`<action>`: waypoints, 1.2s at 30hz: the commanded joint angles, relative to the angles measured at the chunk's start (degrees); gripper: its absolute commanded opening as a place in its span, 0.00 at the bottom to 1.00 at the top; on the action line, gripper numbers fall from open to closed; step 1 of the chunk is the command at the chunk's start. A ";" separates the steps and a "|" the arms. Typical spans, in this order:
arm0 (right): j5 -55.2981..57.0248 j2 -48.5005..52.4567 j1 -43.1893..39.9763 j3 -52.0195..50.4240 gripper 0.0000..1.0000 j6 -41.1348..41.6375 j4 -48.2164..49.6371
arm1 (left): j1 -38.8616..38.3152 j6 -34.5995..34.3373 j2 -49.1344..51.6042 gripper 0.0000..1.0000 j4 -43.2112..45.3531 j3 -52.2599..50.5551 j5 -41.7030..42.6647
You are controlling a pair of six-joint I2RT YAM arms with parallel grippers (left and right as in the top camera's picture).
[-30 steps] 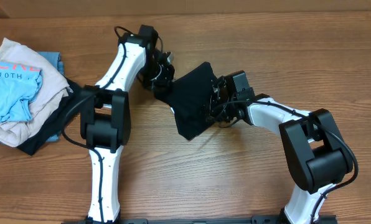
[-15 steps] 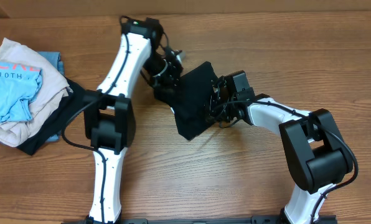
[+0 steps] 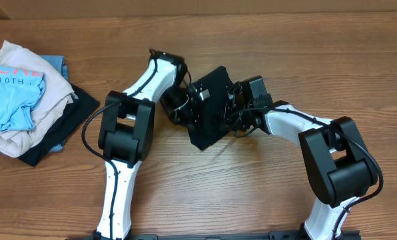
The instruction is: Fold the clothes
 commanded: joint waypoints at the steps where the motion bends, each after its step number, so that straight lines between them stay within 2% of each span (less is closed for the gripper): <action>1: 2.91 -0.42 0.17 -1.16 0.04 0.07 -0.44 | 0.94 1.27 -0.52 0.04 4.90 -6.43 1.40; 5: -2.99 -1.42 0.15 -0.87 0.04 -2.14 1.97 | 1.36 1.36 -0.52 0.04 7.58 -8.26 1.16; 10: -6.10 -8.61 -1.11 3.89 0.04 -3.39 2.89 | 1.33 2.40 -0.52 0.04 8.37 -8.26 1.09; 11: -5.57 -9.53 -1.92 5.99 0.13 -3.39 3.19 | 1.36 2.40 -0.52 0.04 8.44 -8.26 1.11; 12: -4.94 -9.53 -2.51 7.15 0.18 -3.37 3.80 | 1.33 2.43 -0.52 0.04 8.55 -8.26 1.09; 14: -2.25 -9.46 -3.39 7.65 0.18 -3.37 6.25 | 1.33 2.40 -0.52 0.04 9.03 -8.26 1.09; 17: 4.48 -8.87 -3.67 7.65 0.09 -3.37 8.04 | 1.29 2.38 -0.52 0.04 9.75 -8.26 1.11; 20: 5.53 -6.27 -3.65 7.65 0.04 -3.34 12.07 | 1.29 2.38 -0.52 0.04 9.66 -8.26 0.94; 33: 5.84 13.81 -3.56 7.65 0.04 -1.70 28.17 | 1.25 2.38 -0.52 0.04 9.09 -8.26 -0.44; 36: 1.92 14.01 -3.67 8.09 0.04 -1.42 30.45 | 1.18 2.38 -0.52 0.04 8.79 -8.26 -0.44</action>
